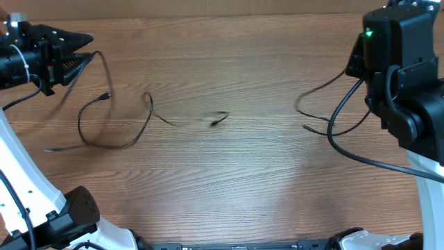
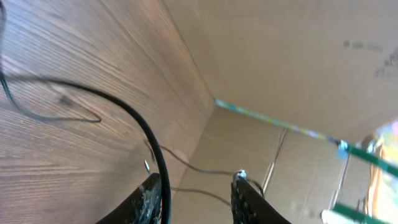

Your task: Untangle cables

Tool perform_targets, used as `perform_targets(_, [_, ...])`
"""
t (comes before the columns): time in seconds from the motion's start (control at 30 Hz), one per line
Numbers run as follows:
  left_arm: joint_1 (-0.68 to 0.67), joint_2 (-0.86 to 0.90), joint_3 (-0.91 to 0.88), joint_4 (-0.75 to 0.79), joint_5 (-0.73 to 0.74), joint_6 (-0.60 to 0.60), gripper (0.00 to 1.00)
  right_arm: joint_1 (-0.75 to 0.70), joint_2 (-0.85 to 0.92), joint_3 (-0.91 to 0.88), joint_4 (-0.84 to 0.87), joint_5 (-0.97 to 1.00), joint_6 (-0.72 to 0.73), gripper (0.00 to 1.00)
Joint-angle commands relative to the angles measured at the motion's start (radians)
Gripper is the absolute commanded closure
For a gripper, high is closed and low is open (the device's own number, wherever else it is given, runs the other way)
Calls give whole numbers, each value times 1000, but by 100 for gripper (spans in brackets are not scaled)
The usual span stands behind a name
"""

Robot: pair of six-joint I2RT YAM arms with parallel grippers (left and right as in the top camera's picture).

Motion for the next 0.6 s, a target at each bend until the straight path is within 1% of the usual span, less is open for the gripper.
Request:
perform_targets(0.0, [-19,-28,1,-2,96,77,64,-56,-23,28,27,-21,-19,96])
perform_targets(0.17, [-42,-37,1,-2,152,92,64,-202,0,26,69,-26,-36,96])
perform_targets(0.37, [-64,-61,1,-2,156,101,62,-405,59,20,84,-216,-36,96])
perform_targets(0.57, [-65,-89,1,-2,162,101,61,-587,133,19,130,-234,-37,96])
